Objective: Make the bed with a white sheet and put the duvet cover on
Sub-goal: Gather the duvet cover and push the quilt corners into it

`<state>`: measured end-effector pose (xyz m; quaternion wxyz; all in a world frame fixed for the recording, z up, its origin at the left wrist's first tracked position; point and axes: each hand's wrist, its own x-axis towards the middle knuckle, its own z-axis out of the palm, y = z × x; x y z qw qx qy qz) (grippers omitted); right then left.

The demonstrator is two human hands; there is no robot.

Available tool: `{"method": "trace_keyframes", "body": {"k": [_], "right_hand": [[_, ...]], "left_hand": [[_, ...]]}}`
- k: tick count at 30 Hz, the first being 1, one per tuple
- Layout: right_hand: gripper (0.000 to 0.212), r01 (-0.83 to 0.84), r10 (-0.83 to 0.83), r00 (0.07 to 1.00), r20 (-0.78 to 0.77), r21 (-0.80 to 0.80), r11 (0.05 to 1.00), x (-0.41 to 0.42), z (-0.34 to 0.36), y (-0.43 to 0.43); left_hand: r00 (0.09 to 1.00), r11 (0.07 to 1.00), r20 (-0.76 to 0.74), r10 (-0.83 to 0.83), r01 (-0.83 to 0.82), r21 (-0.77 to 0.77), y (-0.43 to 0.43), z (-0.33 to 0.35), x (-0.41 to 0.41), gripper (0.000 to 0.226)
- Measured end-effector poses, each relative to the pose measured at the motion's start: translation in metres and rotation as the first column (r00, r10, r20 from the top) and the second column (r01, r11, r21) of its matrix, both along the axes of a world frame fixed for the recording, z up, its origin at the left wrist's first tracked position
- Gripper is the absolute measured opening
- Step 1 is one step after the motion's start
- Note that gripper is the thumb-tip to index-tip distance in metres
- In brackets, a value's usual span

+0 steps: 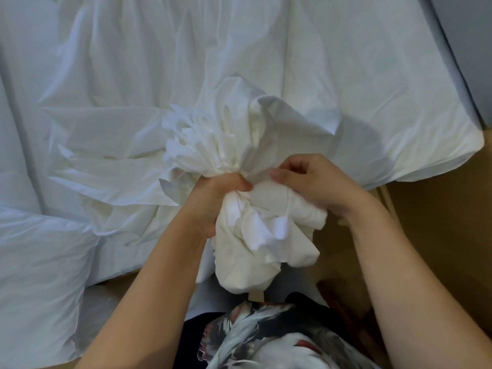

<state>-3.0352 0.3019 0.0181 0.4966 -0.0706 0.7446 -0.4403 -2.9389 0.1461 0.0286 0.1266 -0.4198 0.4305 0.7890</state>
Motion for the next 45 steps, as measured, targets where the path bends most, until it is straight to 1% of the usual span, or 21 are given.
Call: {"method": "trace_keyframes", "body": {"k": [3,5,9,13,15,17,19,21,22,23,25,26,29,30,32,33,35,38,40,43,45], "right_hand": [[0.017,0.214,-0.203,0.976,0.074,-0.186,0.959,0.01,0.001,-0.005],[0.013,0.306,-0.283,0.95,0.13,-0.232,0.923,0.016,0.004,-0.017],[0.01,0.301,-0.284,0.952,0.111,-0.189,0.935,0.022,0.004,-0.024],[0.004,0.265,-0.245,0.962,0.117,-0.212,0.941,0.033,0.002,-0.011],[0.016,0.291,-0.279,0.957,0.083,-0.23,0.929,0.039,0.003,-0.007],[0.032,0.358,-0.373,0.928,-0.009,-0.262,0.896,0.041,0.006,-0.007],[0.035,0.398,-0.447,0.888,-0.106,-0.307,0.864,0.041,0.012,-0.012],[0.034,0.42,-0.482,0.862,-0.158,-0.312,0.852,0.043,0.017,-0.018],[0.033,0.448,-0.506,0.851,-0.14,-0.309,0.839,0.043,0.019,-0.02],[0.036,0.488,-0.537,0.84,-0.08,-0.321,0.812,0.042,0.023,-0.021],[0.04,0.549,-0.551,0.827,0.107,-0.363,0.753,0.039,0.029,-0.021],[0.043,0.541,-0.521,0.838,0.159,-0.362,0.759,0.037,0.031,-0.02],[0.045,0.399,-0.369,0.917,0.151,-0.3,0.867,0.039,0.026,-0.021],[0.055,0.371,-0.333,0.927,0.173,-0.281,0.885,0.04,0.026,-0.022],[0.092,0.348,-0.299,0.93,0.215,-0.248,0.904,0.04,0.023,-0.019],[0.095,0.343,-0.296,0.932,0.208,-0.246,0.906,0.039,0.022,-0.016],[0.076,0.359,-0.333,0.932,0.145,-0.238,0.902,0.036,0.019,-0.013],[0.051,0.352,-0.371,0.921,-0.12,-0.155,0.923,0.033,0.013,-0.011],[0.037,0.314,-0.343,0.907,-0.246,-0.149,0.938,0.032,0.013,-0.013],[0.035,0.21,-0.246,0.934,-0.258,-0.161,0.964,0.032,0.009,-0.014],[0.027,0.074,-0.099,0.934,-0.342,-0.087,0.994,0.034,0.002,-0.013]], "left_hand": [[0.995,0.993,0.018,-0.099,0.1,-0.068,0.002,-0.002,0.0,0.05],[0.988,0.986,0.026,-0.153,0.155,-0.065,0.006,-0.002,0.0,0.057],[0.997,0.996,0.028,-0.078,0.079,-0.029,0.006,-0.001,0.004,0.055],[0.999,0.999,-0.036,0.024,-0.023,0.031,0.004,0.005,0.001,0.079],[0.999,0.999,-0.028,0.029,-0.028,0.036,0.005,0.007,-0.004,0.08],[0.999,0.998,-0.022,0.032,-0.03,0.055,0.003,0.006,-0.006,0.075],[0.999,0.994,-0.043,0.014,-0.009,0.106,0.001,0.007,-0.007,0.073],[0.996,0.98,-0.086,0.014,0.003,0.197,-0.003,0.008,-0.006,0.085],[0.994,0.97,-0.108,0.022,0.005,0.242,-0.005,0.009,-0.005,0.091],[0.991,0.964,-0.13,0.024,0.012,0.266,-0.008,0.009,-0.004,0.088],[0.987,0.965,-0.159,0.018,0.025,0.262,-0.012,0.011,-0.002,0.064],[0.987,0.969,-0.157,0.023,0.017,0.248,-0.013,0.011,-0.003,0.057],[0.985,0.977,-0.164,0.046,-0.01,0.212,-0.013,0.01,-0.002,0.06],[0.984,0.977,-0.173,0.05,-0.013,0.211,-0.012,0.01,-0.001,0.06],[0.982,0.972,-0.178,0.069,-0.026,0.232,-0.011,0.009,0.004,0.055],[0.981,0.97,-0.177,0.073,-0.029,0.242,-0.012,0.009,0.007,0.052],[0.985,0.977,-0.162,0.054,-0.018,0.214,-0.014,0.008,0.01,0.051],[0.995,0.993,-0.103,0.008,0.004,0.117,-0.012,0.007,0.009,0.046],[0.996,0.992,-0.089,0.025,-0.014,0.122,-0.01,0.006,0.009,0.04],[0.988,0.976,-0.126,0.094,-0.066,0.208,-0.011,0.004,0.011,0.043],[0.98,0.964,-0.161,0.118,-0.074,0.254,-0.014,0.003,0.014,0.039]]}}
